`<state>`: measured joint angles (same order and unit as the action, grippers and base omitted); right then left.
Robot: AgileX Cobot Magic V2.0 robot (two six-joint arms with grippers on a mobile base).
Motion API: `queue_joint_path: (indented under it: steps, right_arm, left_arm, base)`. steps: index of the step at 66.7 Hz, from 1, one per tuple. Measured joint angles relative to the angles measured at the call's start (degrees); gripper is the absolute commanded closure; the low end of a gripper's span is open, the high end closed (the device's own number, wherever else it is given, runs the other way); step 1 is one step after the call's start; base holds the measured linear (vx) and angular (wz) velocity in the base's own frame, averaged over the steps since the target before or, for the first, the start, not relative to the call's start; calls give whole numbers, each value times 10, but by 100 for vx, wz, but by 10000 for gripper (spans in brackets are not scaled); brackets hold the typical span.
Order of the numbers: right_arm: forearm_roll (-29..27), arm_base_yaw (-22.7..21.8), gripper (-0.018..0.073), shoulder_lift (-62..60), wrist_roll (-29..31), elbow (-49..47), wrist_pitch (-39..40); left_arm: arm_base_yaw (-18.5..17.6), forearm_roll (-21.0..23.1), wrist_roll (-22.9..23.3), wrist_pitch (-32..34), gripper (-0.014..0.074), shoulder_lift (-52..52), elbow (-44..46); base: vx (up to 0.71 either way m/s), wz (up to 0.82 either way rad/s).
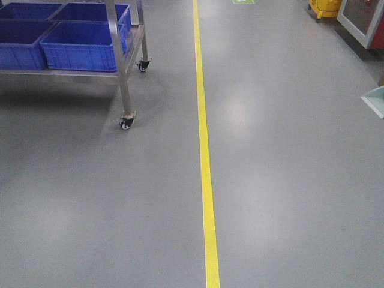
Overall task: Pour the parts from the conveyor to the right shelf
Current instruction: 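Drive along the yellow-lined aisle toward the shelf racks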
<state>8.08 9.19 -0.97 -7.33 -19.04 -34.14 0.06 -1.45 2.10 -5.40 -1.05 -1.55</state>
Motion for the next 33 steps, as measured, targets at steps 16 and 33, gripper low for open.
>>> queue_joint_path:
  steps: [16, 33]
  right_arm:
    - [0, 0, 564, 0, 0, 0, 0]
    - [0, 0, 564, 0, 0, 0, 0]
  left_arm:
    - [0, 0, 0, 0, 603, 0, 0]
    - [0, 0, 0, 0, 603, 0, 0]
  base:
    - [73, 4]
    - [70, 8]
